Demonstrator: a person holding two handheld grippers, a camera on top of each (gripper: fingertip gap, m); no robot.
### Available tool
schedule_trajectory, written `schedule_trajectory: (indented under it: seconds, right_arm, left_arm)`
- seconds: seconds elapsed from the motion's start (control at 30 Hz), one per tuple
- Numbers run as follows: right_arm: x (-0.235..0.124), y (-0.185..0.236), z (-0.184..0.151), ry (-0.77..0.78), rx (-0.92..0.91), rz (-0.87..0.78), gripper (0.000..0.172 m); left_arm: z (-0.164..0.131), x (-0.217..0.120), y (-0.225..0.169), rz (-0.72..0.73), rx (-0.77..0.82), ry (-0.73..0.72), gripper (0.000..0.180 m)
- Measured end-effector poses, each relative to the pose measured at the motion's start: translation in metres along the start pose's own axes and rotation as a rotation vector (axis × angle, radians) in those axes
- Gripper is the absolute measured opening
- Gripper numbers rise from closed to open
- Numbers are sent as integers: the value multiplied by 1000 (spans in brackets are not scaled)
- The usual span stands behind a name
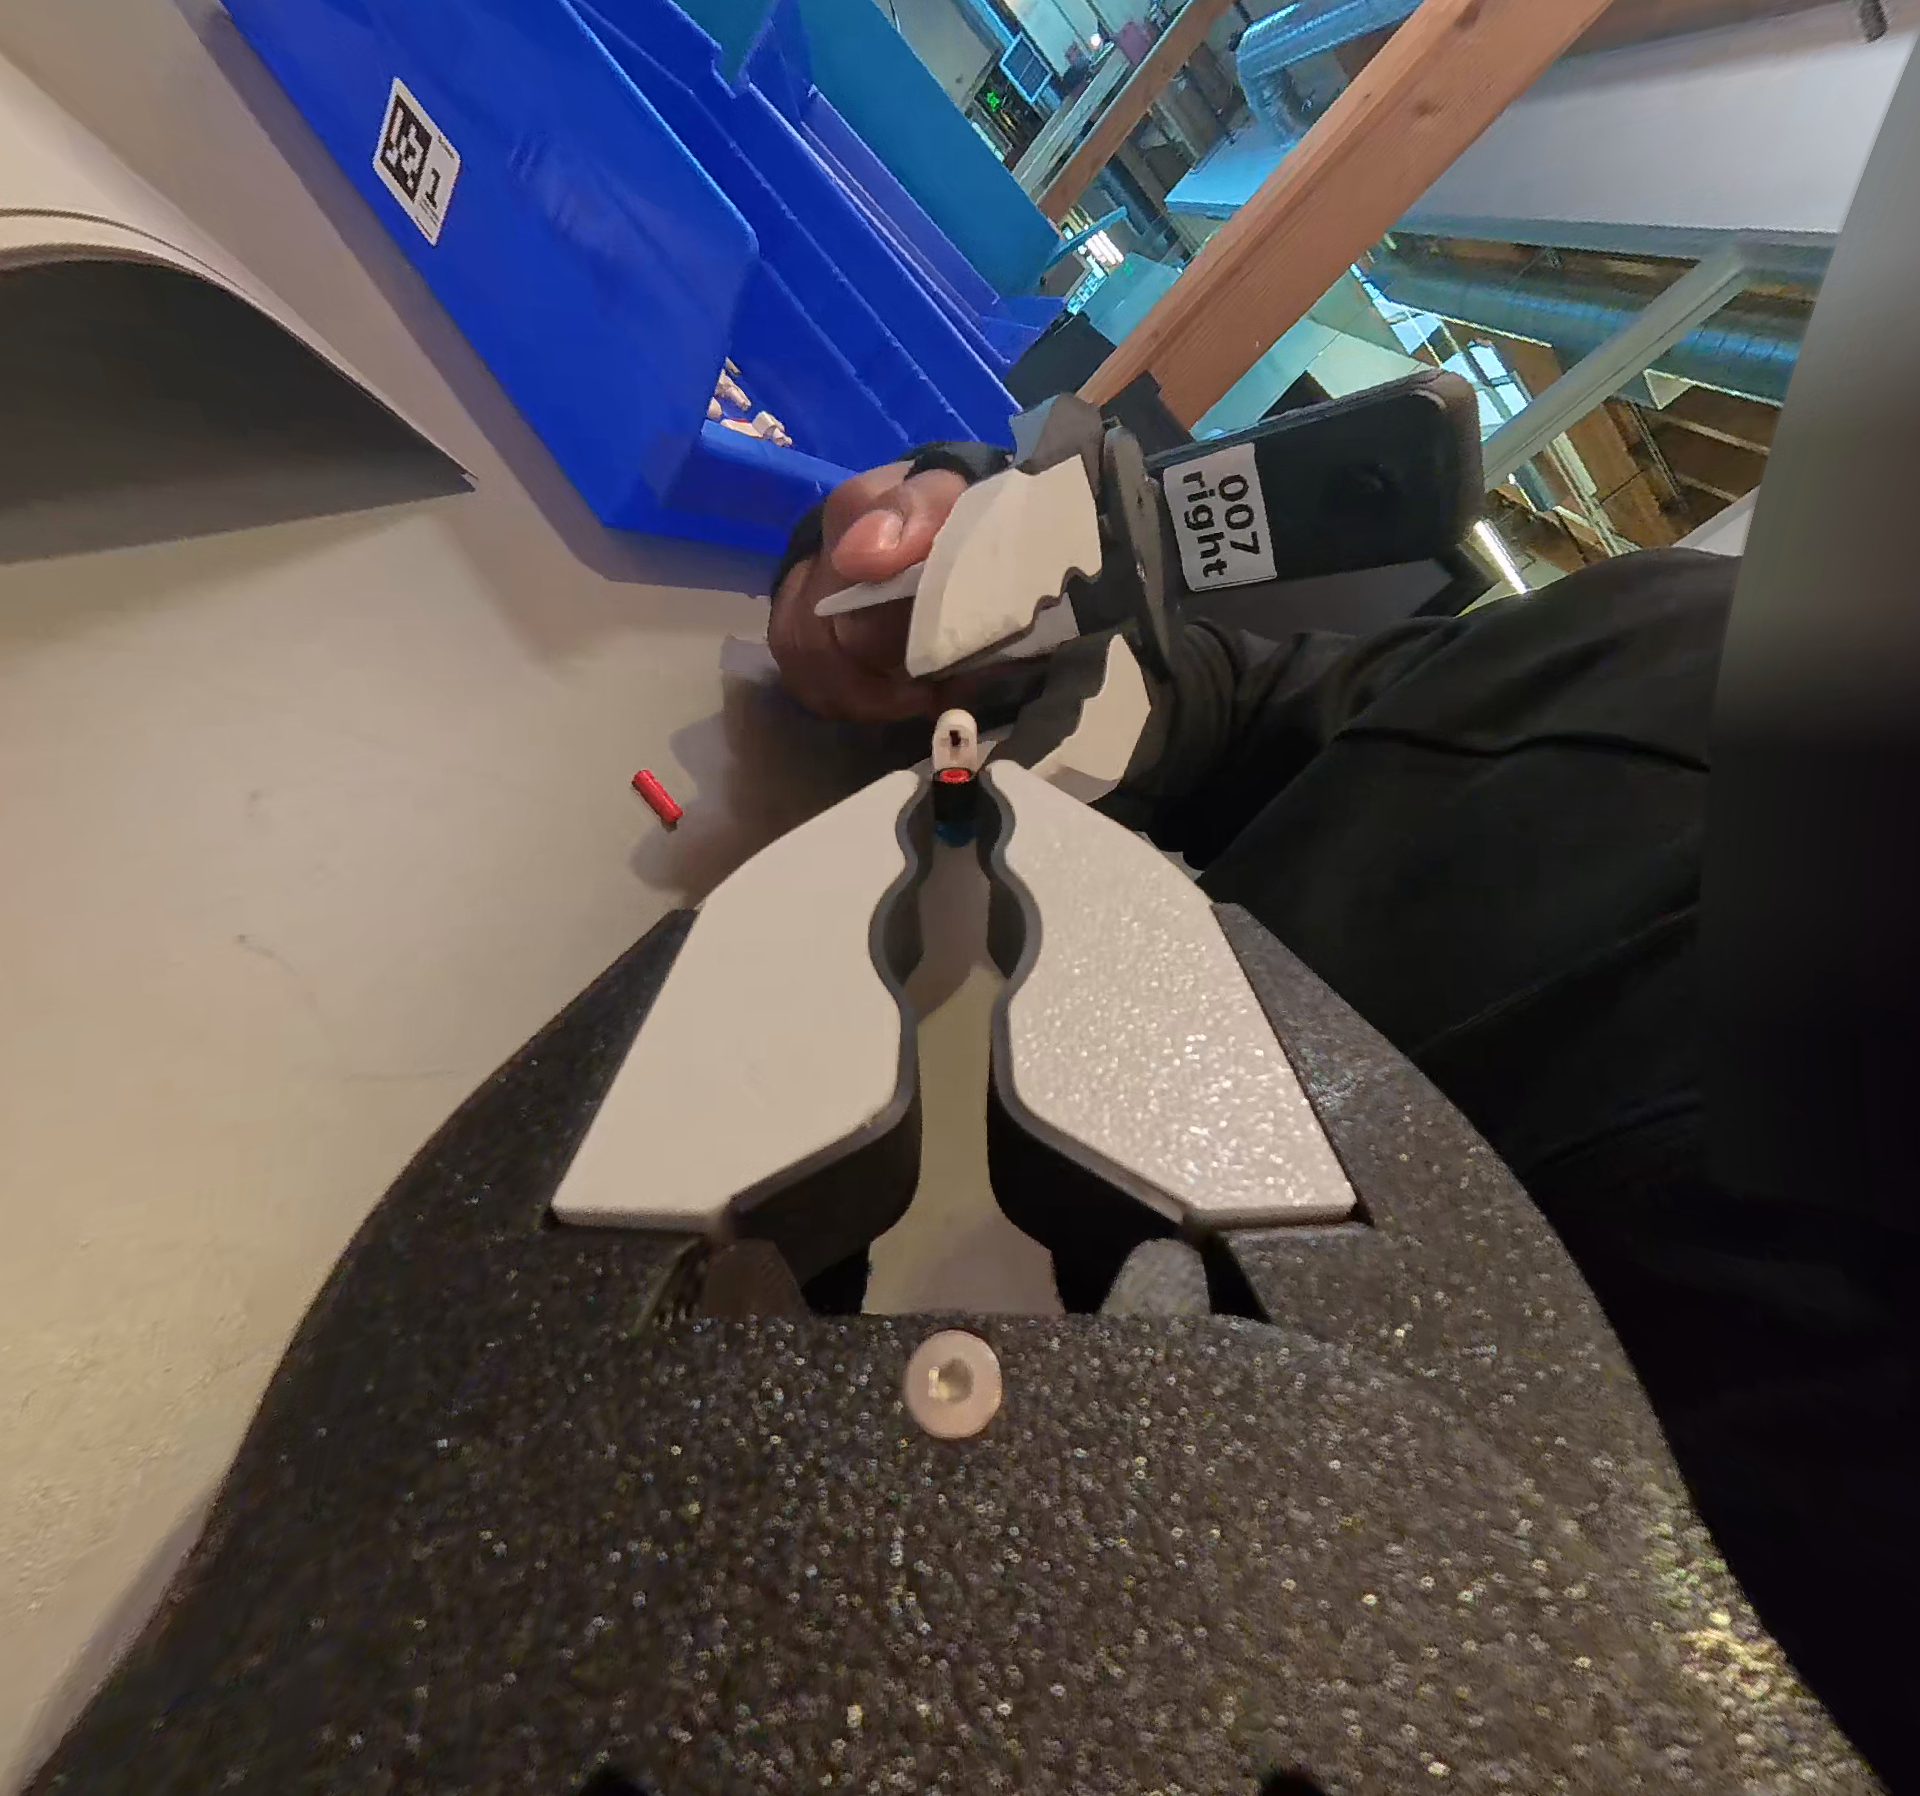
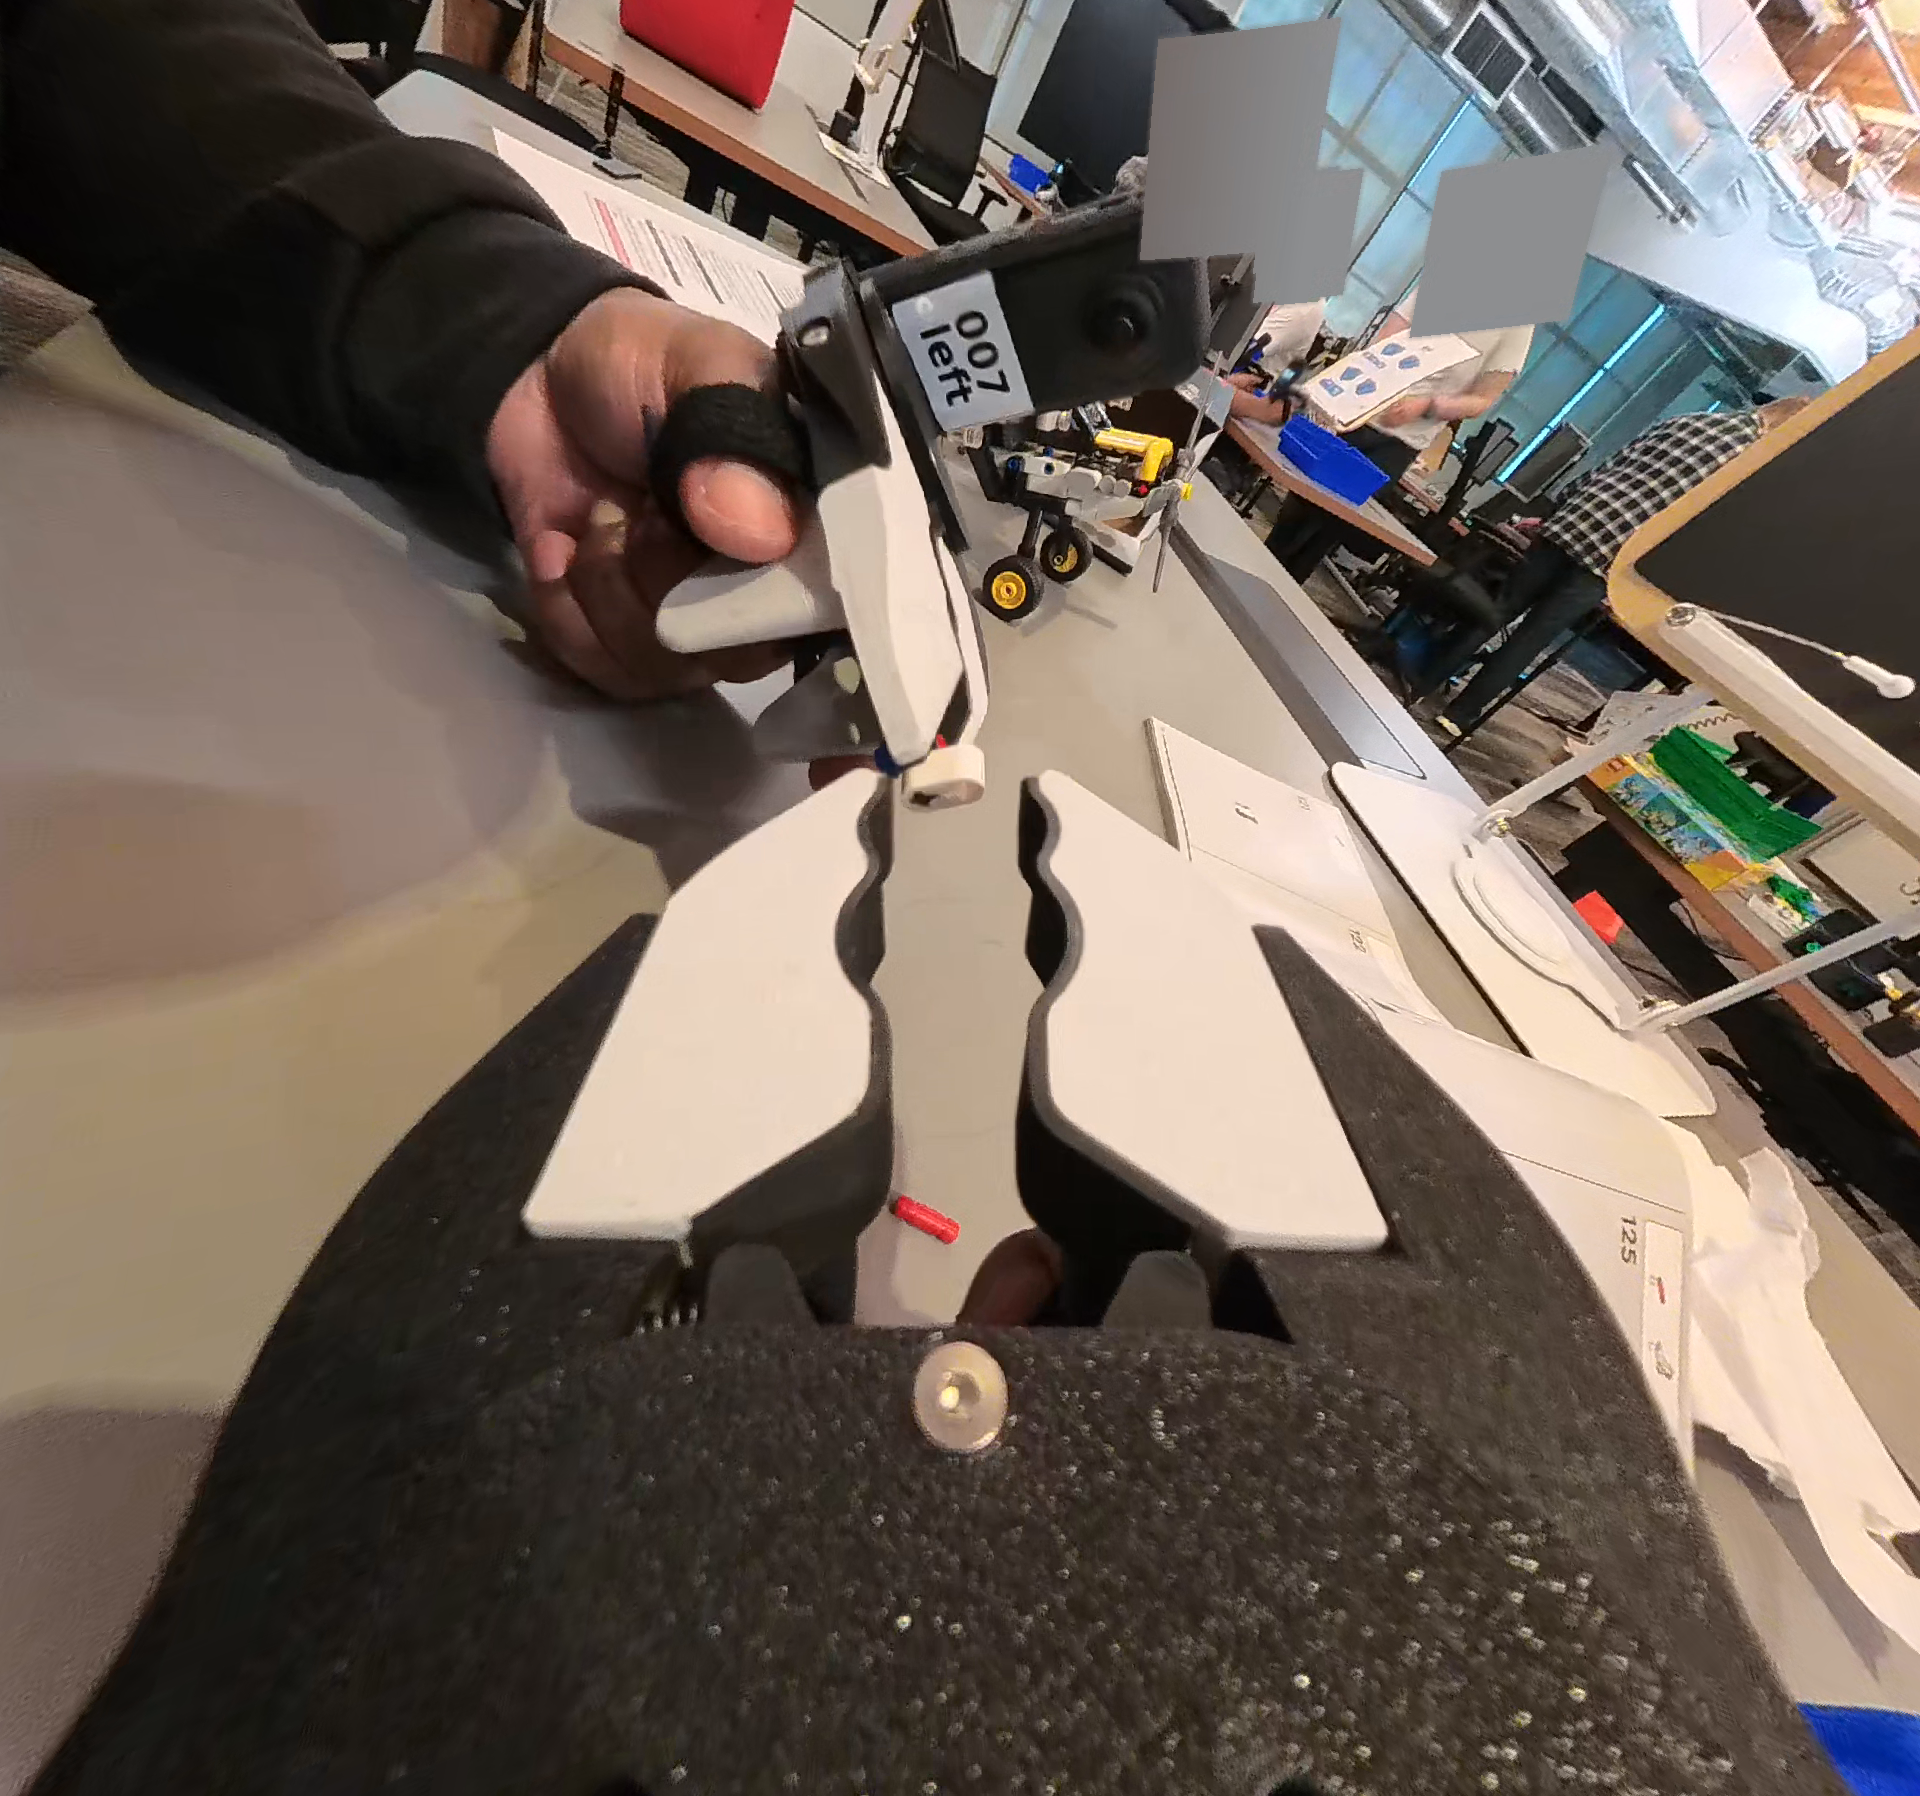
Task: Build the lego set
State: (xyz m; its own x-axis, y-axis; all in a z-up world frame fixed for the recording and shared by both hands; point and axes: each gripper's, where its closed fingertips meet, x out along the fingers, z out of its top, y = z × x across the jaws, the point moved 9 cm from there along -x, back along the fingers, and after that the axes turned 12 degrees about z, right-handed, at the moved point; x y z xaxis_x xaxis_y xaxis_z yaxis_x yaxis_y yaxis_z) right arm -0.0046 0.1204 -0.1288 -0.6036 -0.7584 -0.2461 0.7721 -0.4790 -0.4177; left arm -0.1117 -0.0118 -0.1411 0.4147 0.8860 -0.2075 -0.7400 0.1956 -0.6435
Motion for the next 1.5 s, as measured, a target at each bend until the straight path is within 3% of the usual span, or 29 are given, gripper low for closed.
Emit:
schedule_trajectory:
  seconds: [0.3,1.3,1.5]
  right_arm:
    - [3,4,-1,33,-36,12,15]
    - [6,7,-1,60,-22,61,15]
    - [2,1,-3,133,14,52,21]
  left_arm:
    - [-1,2,0,-32,-43,18,7]
    - [-2,5,0,-32,-34,40,7]
    - [0,2,0,38,24,-13,7]
